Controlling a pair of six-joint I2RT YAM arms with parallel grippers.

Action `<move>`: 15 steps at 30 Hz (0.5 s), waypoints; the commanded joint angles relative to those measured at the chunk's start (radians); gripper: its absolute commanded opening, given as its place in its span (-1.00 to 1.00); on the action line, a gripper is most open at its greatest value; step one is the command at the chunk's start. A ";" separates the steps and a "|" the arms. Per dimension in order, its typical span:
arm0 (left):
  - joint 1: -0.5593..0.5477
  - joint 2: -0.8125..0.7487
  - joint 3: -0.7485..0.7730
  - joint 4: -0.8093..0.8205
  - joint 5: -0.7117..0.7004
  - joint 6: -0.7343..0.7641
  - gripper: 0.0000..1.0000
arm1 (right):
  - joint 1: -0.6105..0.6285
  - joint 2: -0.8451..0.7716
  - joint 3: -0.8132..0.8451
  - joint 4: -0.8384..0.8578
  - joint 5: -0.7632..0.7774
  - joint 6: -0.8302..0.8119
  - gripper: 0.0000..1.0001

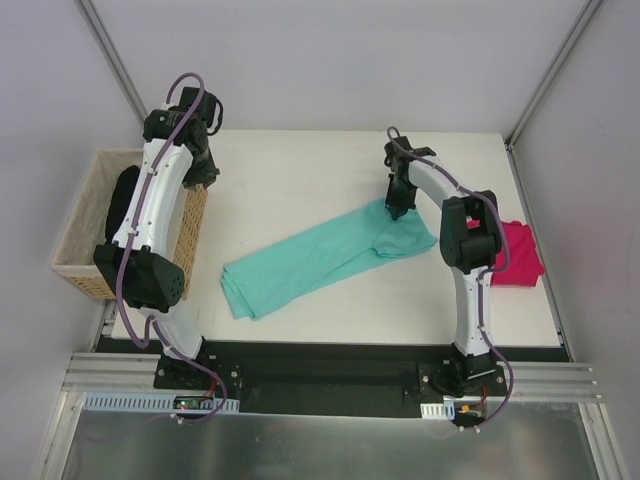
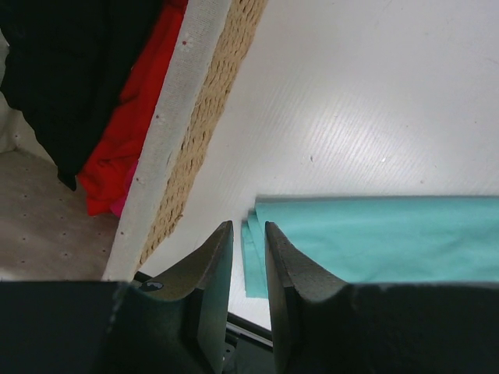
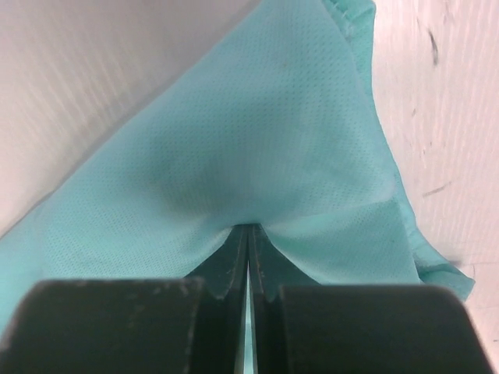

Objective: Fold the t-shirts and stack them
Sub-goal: Rotate the tshirt 90 degrees

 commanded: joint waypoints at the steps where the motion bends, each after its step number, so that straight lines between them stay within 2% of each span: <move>1: 0.008 0.014 0.045 -0.025 0.003 0.032 -0.55 | -0.013 0.076 0.139 -0.002 -0.011 -0.061 -0.99; 7: 0.020 -0.018 0.004 -0.029 -0.010 0.040 -0.54 | -0.019 0.187 0.311 -0.010 -0.094 -0.122 -0.99; 15: 0.031 -0.053 -0.038 -0.042 -0.003 0.038 -0.55 | -0.020 0.222 0.357 0.074 -0.188 -0.207 -0.98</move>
